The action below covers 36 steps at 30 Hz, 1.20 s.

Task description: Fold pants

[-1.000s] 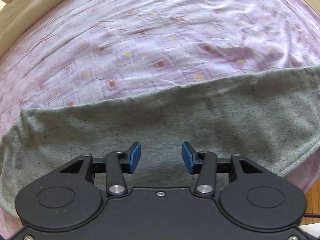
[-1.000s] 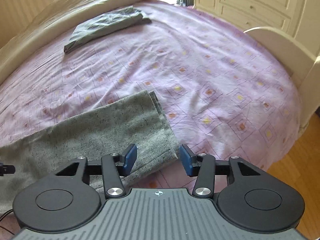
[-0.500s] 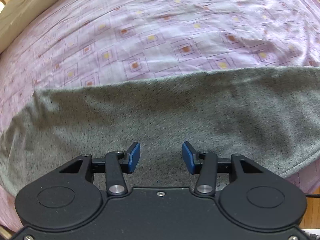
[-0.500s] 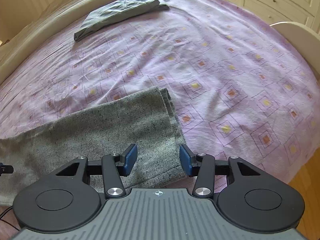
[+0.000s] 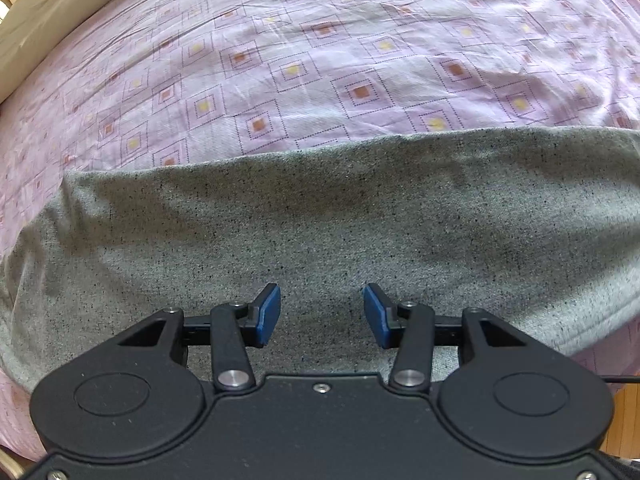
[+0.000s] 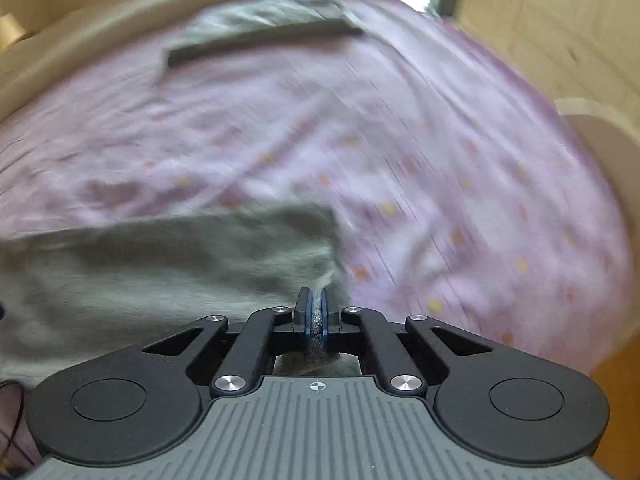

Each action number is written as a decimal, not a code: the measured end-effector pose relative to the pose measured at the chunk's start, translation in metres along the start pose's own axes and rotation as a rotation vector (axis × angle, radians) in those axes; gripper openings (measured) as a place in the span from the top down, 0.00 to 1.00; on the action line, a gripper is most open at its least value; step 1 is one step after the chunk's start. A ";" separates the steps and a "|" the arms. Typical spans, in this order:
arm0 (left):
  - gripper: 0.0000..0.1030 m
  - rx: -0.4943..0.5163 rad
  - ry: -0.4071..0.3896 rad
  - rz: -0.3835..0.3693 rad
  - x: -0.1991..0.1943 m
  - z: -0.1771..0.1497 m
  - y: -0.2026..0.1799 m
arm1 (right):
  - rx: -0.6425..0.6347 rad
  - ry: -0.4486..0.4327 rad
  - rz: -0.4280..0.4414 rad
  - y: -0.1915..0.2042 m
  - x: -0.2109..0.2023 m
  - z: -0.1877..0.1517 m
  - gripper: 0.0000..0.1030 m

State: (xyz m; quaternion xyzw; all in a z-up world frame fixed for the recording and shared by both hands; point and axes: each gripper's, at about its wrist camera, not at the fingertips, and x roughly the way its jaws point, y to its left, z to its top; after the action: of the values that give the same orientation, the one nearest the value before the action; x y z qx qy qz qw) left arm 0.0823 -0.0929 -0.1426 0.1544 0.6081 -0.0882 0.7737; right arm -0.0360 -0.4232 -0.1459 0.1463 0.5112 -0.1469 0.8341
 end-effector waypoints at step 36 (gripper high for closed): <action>0.30 -0.030 -0.041 -0.050 0.028 0.076 -0.033 | 0.488 0.060 0.249 -0.036 0.007 -0.032 0.62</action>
State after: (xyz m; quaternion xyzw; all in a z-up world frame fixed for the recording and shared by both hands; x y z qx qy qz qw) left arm 0.1476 -0.1489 -0.1578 0.1255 0.5971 -0.1017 0.7857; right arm -0.0725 -0.4440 -0.1693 0.4091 0.4630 -0.1577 0.7704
